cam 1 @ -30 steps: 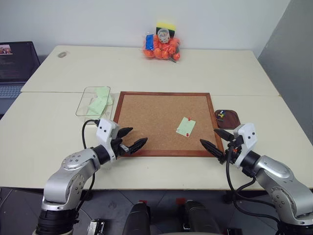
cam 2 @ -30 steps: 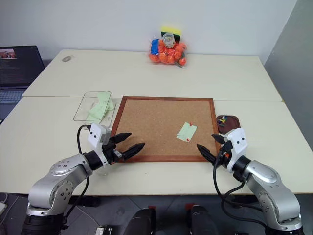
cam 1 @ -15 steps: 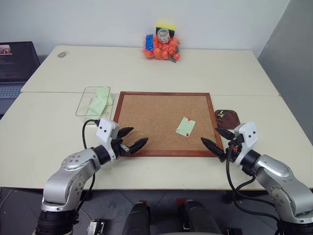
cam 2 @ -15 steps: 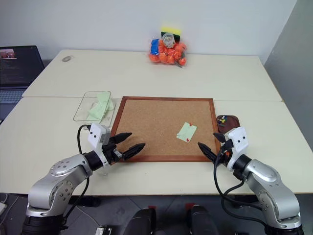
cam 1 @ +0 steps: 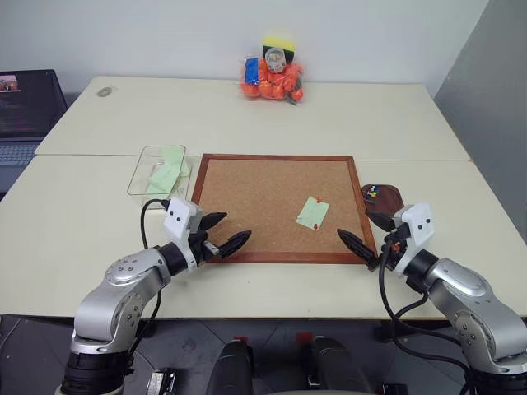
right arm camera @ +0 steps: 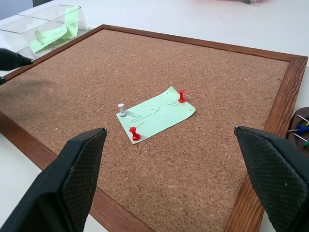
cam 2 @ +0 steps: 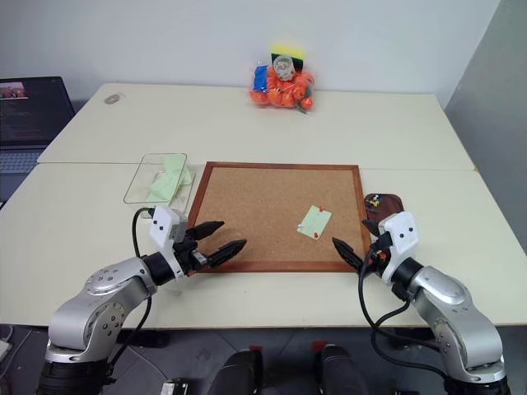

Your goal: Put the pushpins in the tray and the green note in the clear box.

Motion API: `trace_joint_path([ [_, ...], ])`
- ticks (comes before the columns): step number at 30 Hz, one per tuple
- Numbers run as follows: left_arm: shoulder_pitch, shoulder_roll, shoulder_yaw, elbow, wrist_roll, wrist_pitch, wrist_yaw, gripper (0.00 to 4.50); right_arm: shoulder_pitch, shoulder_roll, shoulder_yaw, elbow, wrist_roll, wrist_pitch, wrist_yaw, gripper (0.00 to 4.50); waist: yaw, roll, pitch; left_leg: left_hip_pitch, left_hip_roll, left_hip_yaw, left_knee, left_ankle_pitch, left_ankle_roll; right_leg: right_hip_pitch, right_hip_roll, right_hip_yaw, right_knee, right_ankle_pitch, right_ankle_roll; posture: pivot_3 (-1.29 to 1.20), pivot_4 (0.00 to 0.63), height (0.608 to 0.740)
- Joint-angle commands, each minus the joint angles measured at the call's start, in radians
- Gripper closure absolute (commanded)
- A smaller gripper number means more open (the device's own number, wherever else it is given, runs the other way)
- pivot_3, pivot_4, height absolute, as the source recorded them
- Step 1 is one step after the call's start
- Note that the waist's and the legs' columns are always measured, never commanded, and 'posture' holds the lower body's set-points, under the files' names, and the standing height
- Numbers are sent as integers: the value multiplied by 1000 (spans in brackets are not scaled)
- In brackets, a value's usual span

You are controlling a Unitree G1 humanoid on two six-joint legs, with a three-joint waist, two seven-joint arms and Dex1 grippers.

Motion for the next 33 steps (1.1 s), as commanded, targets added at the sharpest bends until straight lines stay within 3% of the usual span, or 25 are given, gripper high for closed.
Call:
trace_joint_path([
  [1, -45, 0, -23, 13, 9, -59, -45, 428, -38, -5, 23, 9, -18, -30, 10, 0, 0, 0, 0, 0, 0, 0, 0, 0, 0, 0, 0, 0, 0, 0, 0, 0, 150, 740],
  [12, -209, -9, -155, 319, 124, -277, -249, 2576, -182, -3, 112, 158, -74, -69, 63, 0, -2, 0, 0, 0, 0, 1, 0, 0, 0, 0, 1, -1, 0, 0, 0, 0, 150, 740],
  [22, -324, -93, -220, 567, 199, -420, -331, 4369, -344, 100, 187, 431, -172, -181, 53, 0, -3, 0, 0, 0, 0, 1, 0, 0, 0, -1, 1, -1, 0, 1, 1, 0, 150, 740],
  [33, -306, -129, -274, 696, 298, -493, -340, 4441, -428, 182, 178, 593, -212, -244, 34, 0, -3, 2, -1, 1, -1, 1, 0, 0, 0, 0, 1, -1, 1, 1, 1, 0, 150, 740],
])
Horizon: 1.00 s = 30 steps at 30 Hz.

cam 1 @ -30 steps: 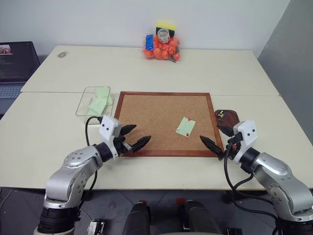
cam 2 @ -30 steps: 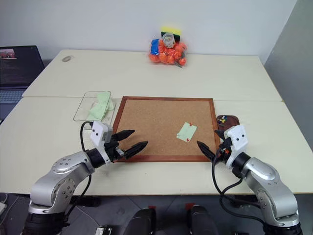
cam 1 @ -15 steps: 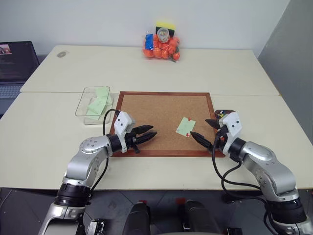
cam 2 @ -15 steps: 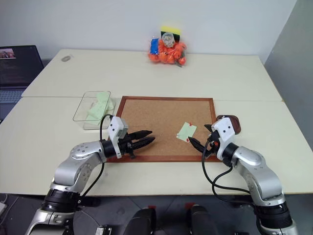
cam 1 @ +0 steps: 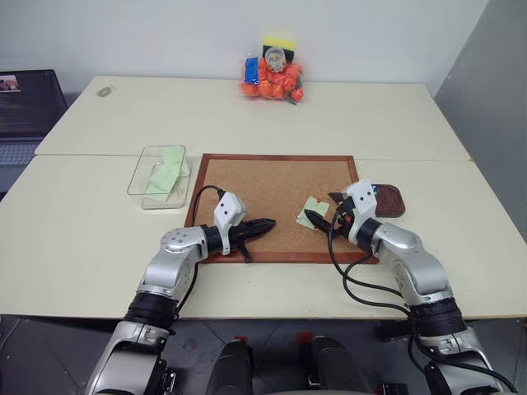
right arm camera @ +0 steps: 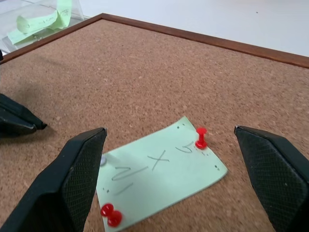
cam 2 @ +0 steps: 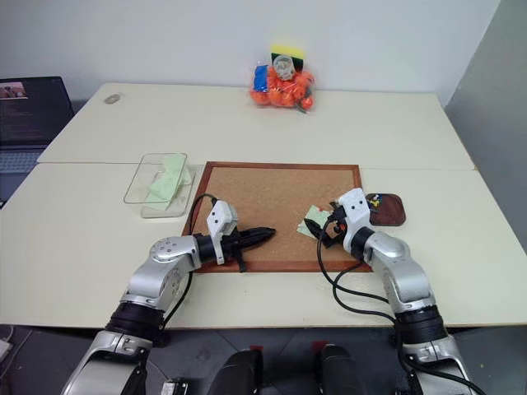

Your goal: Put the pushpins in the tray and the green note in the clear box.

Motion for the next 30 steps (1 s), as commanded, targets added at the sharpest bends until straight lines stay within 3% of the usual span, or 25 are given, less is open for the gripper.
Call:
trace_joint_path([
  [1, 15, -15, -33, 68, 56, -24, 12, 4441, -43, 18, -13, 35, -14, -44, -2, 0, 0, 2, -1, 0, 0, 0, 0, 0, 0, 0, 0, 0, 0, 0, 0, 0, 150, 740],
  [10, 31, -34, -32, 87, 77, -46, 30, 4441, -136, 53, -34, 239, -33, -77, -21, 0, 2, 13, -9, 2, 0, 1, 0, 0, 0, 1, 0, 0, 1, 0, 1, 0, 150, 740],
  [24, 58, -28, -24, 51, 78, -28, 54, 4500, -163, 78, -33, 319, -57, -134, 6, 2708, -1, 15, -11, 2, 0, 1, 0, 0, 0, 2, 0, 1, 1, 0, 1, 0, 150, 740],
  [30, 56, -28, -24, 49, 79, -28, 58, 4500, -148, 79, -26, 304, -72, -141, 19, 4061, -1, 15, -11, 2, 0, 1, 0, 0, 0, 2, 0, 1, 1, 0, 1, 0, 150, 740],
])
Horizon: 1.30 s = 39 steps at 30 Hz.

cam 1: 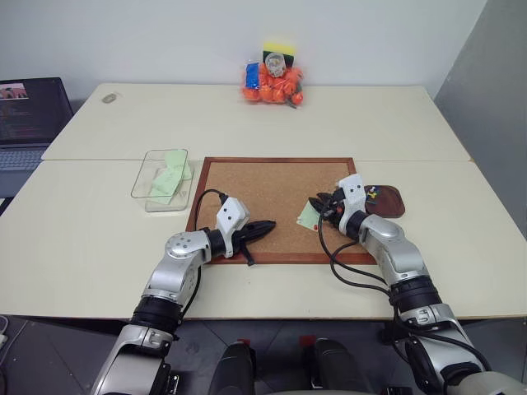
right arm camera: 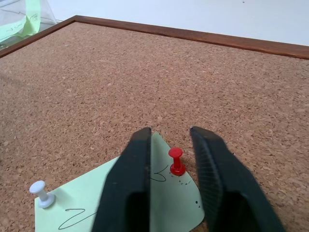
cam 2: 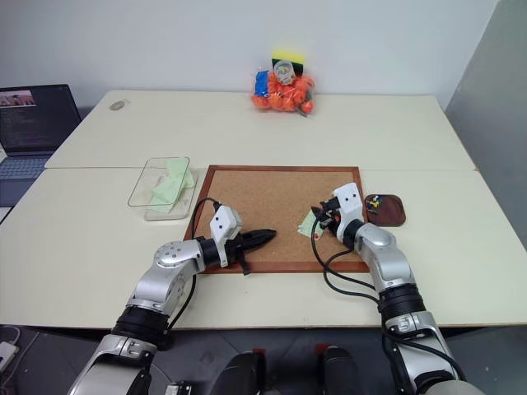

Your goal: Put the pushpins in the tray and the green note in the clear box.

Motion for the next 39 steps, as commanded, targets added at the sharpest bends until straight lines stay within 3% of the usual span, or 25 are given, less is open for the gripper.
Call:
trace_joint_path([
  [1, 29, 0, -20, 34, 29, 32, 5, 4500, -2, 8, 4, -23, -1, -13, 15, 4247, 0, 0, 0, 0, 0, 0, 0, 0, 0, 0, 0, 0, 0, 0, 0, 0, 150, 740],
  [3, 25, 0, -19, 36, 29, 32, 6, 4500, -2, 11, 3, -25, -2, -13, 17, 4492, 0, 0, 0, 0, 0, 0, 0, 0, 0, 0, 0, 0, 0, 0, 0, 0, 150, 740],
  [27, 12, -11, -32, 42, 29, 41, -14, 4500, 63, 2, -61, -256, 44, -44, -12, 4492, 1, 0, 0, -1, 0, 0, 0, 0, 0, 0, 0, 0, 0, 0, 0, 0, 150, 740],
  [35, 19, -11, -33, 36, 28, 40, -17, 4500, 67, -41, -186, -222, -29, -19, -250, 4492, 3, 0, 0, -1, 0, 0, 0, 0, 0, 0, 0, 0, 0, 0, 0, 0, 150, 740],
  [39, 21, -11, -33, 36, 28, 41, -19, 4500, 84, -59, -217, -219, -32, 24, -296, 4492, 3, 0, 0, -1, -1, 0, 0, 0, 0, 0, -1, 0, -1, 0, 0, 0, 150, 740],
])
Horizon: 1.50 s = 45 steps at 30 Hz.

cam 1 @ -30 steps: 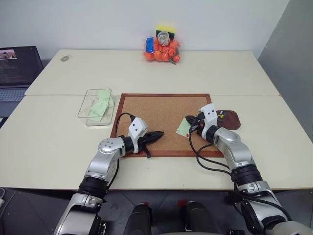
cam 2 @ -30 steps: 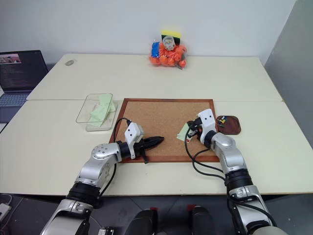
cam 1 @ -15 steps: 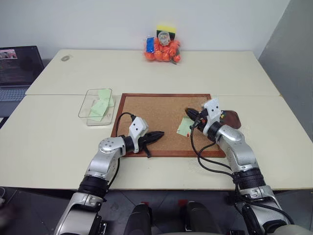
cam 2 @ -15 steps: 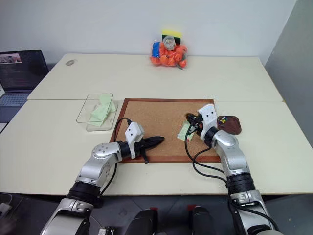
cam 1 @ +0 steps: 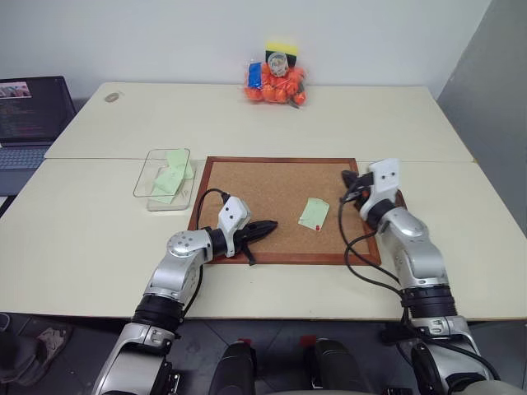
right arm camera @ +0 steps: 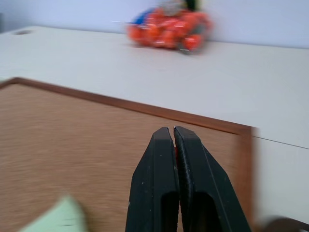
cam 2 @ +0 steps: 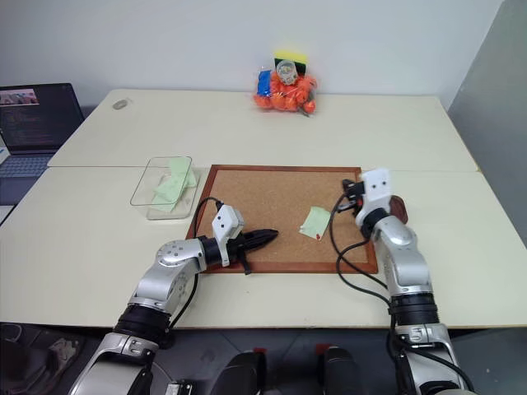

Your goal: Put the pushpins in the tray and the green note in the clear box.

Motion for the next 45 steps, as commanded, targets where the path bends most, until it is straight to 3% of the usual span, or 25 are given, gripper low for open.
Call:
trace_joint_path([
  [1, 31, -5, -31, 32, 28, 26, -7, 4500, 12, -11, -40, -21, -1, 45, -48, 4492, -1, 0, 0, 0, 0, 0, 0, 0, 0, 0, 0, 0, 0, 0, 0, 0, 150, 740],
  [8, 26, -8, -32, 44, 30, 19, -11, 4500, 18, -19, -82, 1, 6, 129, -92, 4492, -1, 1, -1, 0, 0, 1, 0, 0, 0, 0, 0, 0, 0, 0, 0, 0, 150, 740],
  [12, 24, -6, -31, 48, 31, 19, -13, 4500, 8, -18, -112, 13, 6, 156, -131, 3830, -1, 2, -1, 0, 0, 1, 0, 0, 0, 0, 0, 0, 0, 0, 0, 0, 150, 740],
  [25, 24, -11, -31, 45, 30, 21, -8, 4500, 24, -24, -126, -48, 26, 186, -132, 1097, -1, 2, -1, 0, 0, 1, 0, 0, 0, 0, 0, 0, 0, 0, 0, 0, 150, 740],
  [30, 27, -11, -31, 41, 30, 23, -9, 4500, 83, -50, -99, -181, 112, 208, 8, 120, 0, 2, -1, 0, 0, 0, 0, 0, 0, 0, 0, 0, -1, 0, 0, 0, 150, 740],
  [37, 26, -9, -30, 41, 29, 26, -11, 4500, 209, -137, 22, -373, 222, 204, 303, 120, -2, 3, -2, 0, 0, 0, 0, 0, 0, 0, 0, 0, -1, 0, 0, 0, 150, 740],
  [45, 16, -9, -31, 46, 29, 28, -15, 4500, 216, -137, 173, -340, 150, 104, 395, 120, -1, 3, -2, 0, 0, 0, 0, 0, 0, 0, 0, -1, -2, 0, 0, 0, 150, 740],
])
